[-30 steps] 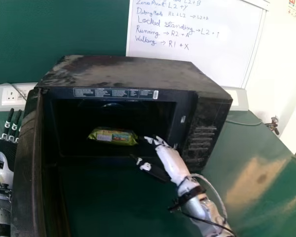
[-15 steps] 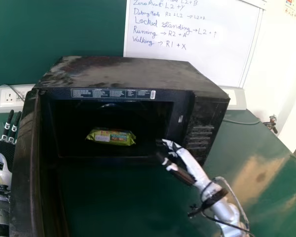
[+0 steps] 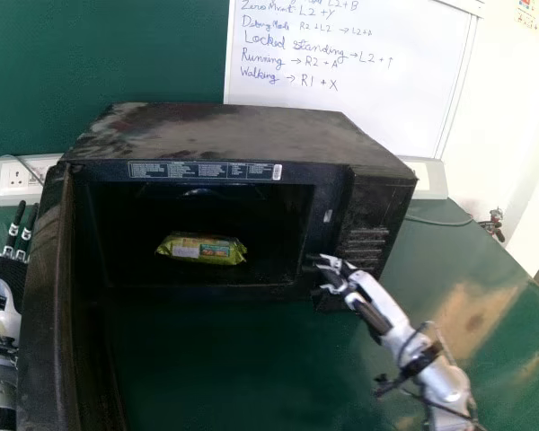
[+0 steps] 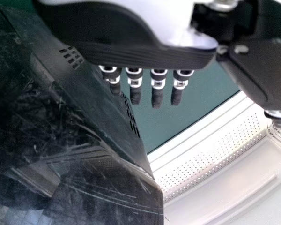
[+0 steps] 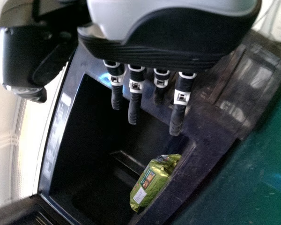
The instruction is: Put biscuit inside oven
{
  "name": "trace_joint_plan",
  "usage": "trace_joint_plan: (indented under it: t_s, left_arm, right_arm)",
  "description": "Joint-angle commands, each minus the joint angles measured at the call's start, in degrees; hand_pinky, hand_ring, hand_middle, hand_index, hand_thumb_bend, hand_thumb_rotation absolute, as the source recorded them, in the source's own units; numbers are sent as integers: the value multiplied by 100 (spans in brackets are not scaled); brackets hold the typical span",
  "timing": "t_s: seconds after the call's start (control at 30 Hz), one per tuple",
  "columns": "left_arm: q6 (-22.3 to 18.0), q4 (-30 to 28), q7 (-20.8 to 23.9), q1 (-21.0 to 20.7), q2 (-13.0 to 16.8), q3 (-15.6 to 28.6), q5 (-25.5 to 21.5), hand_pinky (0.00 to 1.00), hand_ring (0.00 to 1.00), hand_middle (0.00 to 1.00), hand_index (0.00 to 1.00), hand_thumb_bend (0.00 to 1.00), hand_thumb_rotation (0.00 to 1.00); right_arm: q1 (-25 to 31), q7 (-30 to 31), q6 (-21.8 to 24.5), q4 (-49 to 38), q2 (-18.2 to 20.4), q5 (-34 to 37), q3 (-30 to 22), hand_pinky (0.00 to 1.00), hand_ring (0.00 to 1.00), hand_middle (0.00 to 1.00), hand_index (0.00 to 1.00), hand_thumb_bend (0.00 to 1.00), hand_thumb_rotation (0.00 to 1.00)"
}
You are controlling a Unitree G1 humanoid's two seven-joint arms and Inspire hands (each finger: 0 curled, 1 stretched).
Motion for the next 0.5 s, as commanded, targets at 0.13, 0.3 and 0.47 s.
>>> trace_joint_plan:
  t_s: [0.13, 0.3, 0.47]
  left_arm:
    - [71, 204, 54, 299, -232, -11, 8, 0, 13, 40, 86, 14, 63]
    - [80, 295, -27, 263, -186, -4, 2, 0, 12, 40, 86, 12, 63]
    - [23, 388, -94, 229, -158, 7, 1, 0, 14, 40, 87, 11, 67]
  right_arm:
    - [-85, 626, 367, 303, -50, 418, -322, 65, 72, 79, 89, 79, 36]
    - [-292, 997, 236, 889, 2, 531, -532, 63, 71, 79, 88, 80, 39]
    - [-493, 1075, 58, 1499, 43, 488, -707, 61, 69, 78, 87, 80, 39]
